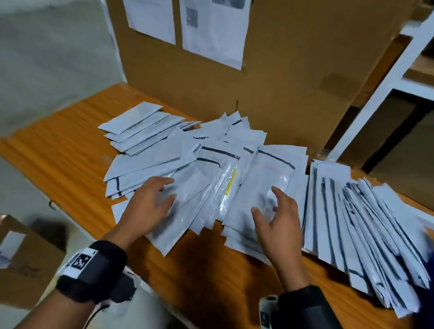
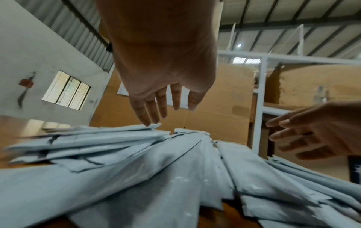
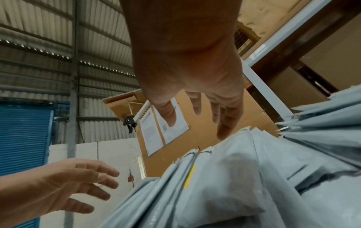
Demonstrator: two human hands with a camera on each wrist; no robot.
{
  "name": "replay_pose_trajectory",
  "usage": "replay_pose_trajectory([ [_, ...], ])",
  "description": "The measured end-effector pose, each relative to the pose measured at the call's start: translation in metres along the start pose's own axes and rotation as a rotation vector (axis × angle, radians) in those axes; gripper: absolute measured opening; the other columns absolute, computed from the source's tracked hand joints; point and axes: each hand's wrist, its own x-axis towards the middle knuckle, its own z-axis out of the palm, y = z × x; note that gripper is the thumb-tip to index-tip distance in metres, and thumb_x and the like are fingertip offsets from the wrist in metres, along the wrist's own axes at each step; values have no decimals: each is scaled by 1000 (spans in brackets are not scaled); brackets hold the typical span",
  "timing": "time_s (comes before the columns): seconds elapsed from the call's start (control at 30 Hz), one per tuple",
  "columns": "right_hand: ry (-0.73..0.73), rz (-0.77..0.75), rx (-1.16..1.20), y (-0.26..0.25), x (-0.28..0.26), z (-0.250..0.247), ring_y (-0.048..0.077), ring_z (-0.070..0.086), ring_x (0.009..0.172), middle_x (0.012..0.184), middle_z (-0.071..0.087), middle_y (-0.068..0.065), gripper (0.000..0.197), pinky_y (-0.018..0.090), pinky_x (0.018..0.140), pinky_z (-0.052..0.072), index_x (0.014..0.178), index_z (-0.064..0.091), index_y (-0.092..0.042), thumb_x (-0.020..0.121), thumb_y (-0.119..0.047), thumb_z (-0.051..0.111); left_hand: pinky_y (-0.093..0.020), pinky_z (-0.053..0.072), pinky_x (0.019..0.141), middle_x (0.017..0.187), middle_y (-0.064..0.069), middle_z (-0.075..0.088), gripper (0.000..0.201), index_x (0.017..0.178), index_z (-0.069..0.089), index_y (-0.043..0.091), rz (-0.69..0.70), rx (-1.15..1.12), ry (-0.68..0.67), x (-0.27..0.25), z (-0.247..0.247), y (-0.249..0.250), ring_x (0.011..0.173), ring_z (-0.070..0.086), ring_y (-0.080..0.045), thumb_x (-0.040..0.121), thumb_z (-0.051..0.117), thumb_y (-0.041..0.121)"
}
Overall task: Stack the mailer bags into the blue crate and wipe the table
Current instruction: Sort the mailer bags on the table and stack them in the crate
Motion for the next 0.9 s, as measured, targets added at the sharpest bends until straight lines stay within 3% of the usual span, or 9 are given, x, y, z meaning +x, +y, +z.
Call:
replay_pose_trajectory([
  [0.13, 17, 176, -92, 19, 39, 19, 31, 59, 101, 128, 46, 15, 65, 34, 80, 49, 140, 39, -18, 87, -40, 68, -33, 48, 90, 118, -10, 63, 30, 119, 64, 10, -176, 139, -70, 37, 13, -37, 107, 61, -26, 90, 67, 22],
  [0.23, -16, 282, -153, 30, 51, 32, 34, 57, 103, 127, 44, 18, 75, 36, 82, 49, 140, 35, -16, 82, -48, 71, -34, 50, 83, 111, -7, 65, 50, 116, 65, 13, -299, 234, -159, 54, 19, -61, 99, 60, -23, 76, 80, 39],
  [0.33, 22, 341, -181, 34, 53, 41, 35, 52, 111, 129, 43, 19, 84, 38, 86, 47, 142, 31, -15, 78, -49, 75, -40, 48, 95, 121, -9, 60, 74, 123, 59, 12, -274, 287, -169, 62, 27, -77, 113, 54, -26, 66, 84, 53],
  [0.43, 97, 405, -169, 31, 53, 48, 37, 46, 116, 131, 39, 20, 91, 40, 88, 46, 142, 30, -14, 73, -46, 80, -42, 43, 101, 125, -10, 56, 83, 127, 56, 12, -218, 319, -151, 63, 31, -87, 120, 48, -29, 65, 81, 60],
  [0.57, 136, 473, -177, 21, 53, 57, 37, 43, 118, 130, 43, 19, 89, 43, 91, 44, 141, 29, -14, 74, -39, 81, -41, 51, 68, 79, 4, 54, 66, 82, 50, 28, -154, 279, -163, 70, 32, -105, 82, 54, -25, 55, 61, 88],
  [0.67, 165, 529, -95, 10, 55, 58, 31, 56, 106, 122, 56, 13, 73, 41, 86, 53, 132, 38, -13, 75, -34, 79, -41, 50, 63, 73, 3, 51, 65, 71, 44, 27, -80, 271, -156, 74, 31, -110, 80, 55, -27, 58, 61, 89],
  [0.7, 185, 544, -23, 7, 55, 57, 24, 61, 94, 113, 60, 10, 59, 32, 74, 55, 124, 43, -13, 78, -28, 77, -42, 50, 70, 81, 1, 53, 62, 76, 48, 28, -68, 291, -161, 74, 29, -108, 89, 54, -27, 60, 64, 85],
  [0.77, 229, 530, 92, 0, 52, 54, 7, 57, 73, 93, 61, -1, 34, 12, 51, 41, 108, 48, -17, 84, -18, 72, -45, 46, 82, 99, -6, 53, 59, 93, 56, 22, -92, 288, -181, 74, 25, -106, 105, 47, -29, 66, 74, 70],
  [0.9, 321, 443, 193, -16, 35, 51, 5, 57, 77, 84, 58, -10, 21, 16, 55, 36, 101, 53, -17, 87, -18, 68, -46, 47, 80, 100, -9, 53, 55, 96, 51, 22, -102, 225, -195, 76, 26, -114, 102, 49, -31, 66, 80, 58],
])
